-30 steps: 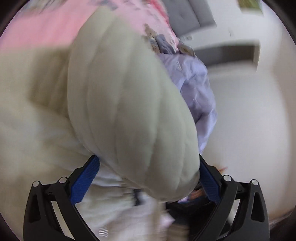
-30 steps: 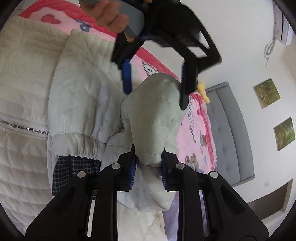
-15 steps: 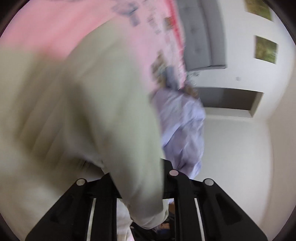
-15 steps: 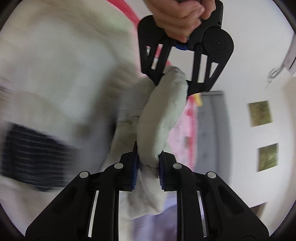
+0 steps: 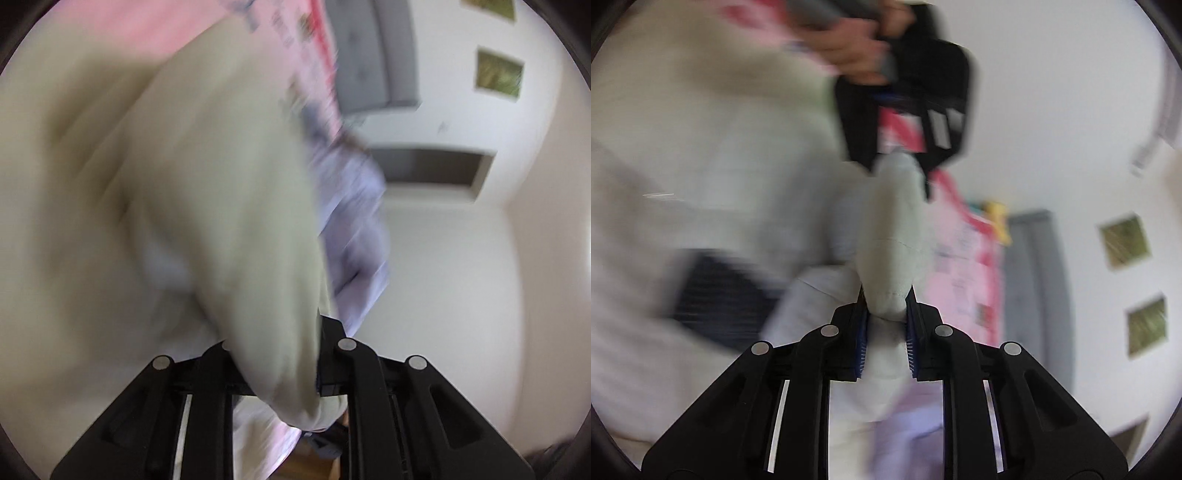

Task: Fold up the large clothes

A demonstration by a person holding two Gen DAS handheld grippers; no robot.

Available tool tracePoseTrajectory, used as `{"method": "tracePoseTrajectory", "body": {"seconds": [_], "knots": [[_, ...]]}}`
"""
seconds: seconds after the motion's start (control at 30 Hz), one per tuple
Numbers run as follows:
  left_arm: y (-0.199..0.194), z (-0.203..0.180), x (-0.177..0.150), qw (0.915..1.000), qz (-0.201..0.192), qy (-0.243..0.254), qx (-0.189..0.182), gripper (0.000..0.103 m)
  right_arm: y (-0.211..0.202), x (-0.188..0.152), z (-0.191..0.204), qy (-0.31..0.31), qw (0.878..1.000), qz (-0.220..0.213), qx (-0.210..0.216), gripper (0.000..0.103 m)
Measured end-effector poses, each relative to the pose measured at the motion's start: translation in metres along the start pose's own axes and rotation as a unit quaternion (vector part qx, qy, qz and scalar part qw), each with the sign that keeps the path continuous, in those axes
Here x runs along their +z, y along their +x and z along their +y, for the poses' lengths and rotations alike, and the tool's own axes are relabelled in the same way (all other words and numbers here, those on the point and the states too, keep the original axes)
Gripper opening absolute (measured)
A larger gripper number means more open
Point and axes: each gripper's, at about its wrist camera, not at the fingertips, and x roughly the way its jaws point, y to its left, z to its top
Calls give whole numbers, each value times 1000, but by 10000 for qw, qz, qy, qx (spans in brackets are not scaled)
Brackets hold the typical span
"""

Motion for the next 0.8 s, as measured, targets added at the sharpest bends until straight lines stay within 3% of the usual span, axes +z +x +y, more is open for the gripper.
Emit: {"method": "tracePoseTrajectory", "body": {"seconds": [0.07,0.13,0.2,0.3,0.4,0.5,0.6,0.7,0.77,0.8], "knots": [[-4,26,-23,9988,-12,-461,-166,17,-8,4,29,-39,9997,70,234,16],[-9,45,-35,9968,-104,-779,-127,17,1,7,37,371,9979,293,447,16],[-11,57,-39,9964,-215,-820,-69,18,13,12,46,576,9956,465,566,17],[-6,51,-35,9981,-230,-497,272,18,26,19,59,756,9928,712,598,21],[-6,51,-33,9976,-244,-625,198,19,26,19,43,1663,9813,580,781,31],[-7,40,-31,9978,-192,-586,262,22,1,9,-9,3401,9340,88,1095,46],[-8,26,-26,9983,-186,-297,474,29,-11,5,-52,4337,8959,-129,950,54],[-9,7,-24,9968,-256,135,743,40,-1,-20,-75,4996,8625,82,798,53],[-12,-6,-25,9943,-351,436,908,58,3,-31,-60,5318,8429,321,751,53],[-12,-12,-25,9929,-388,578,966,62,8,-38,-57,5459,8333,439,750,53]]}}
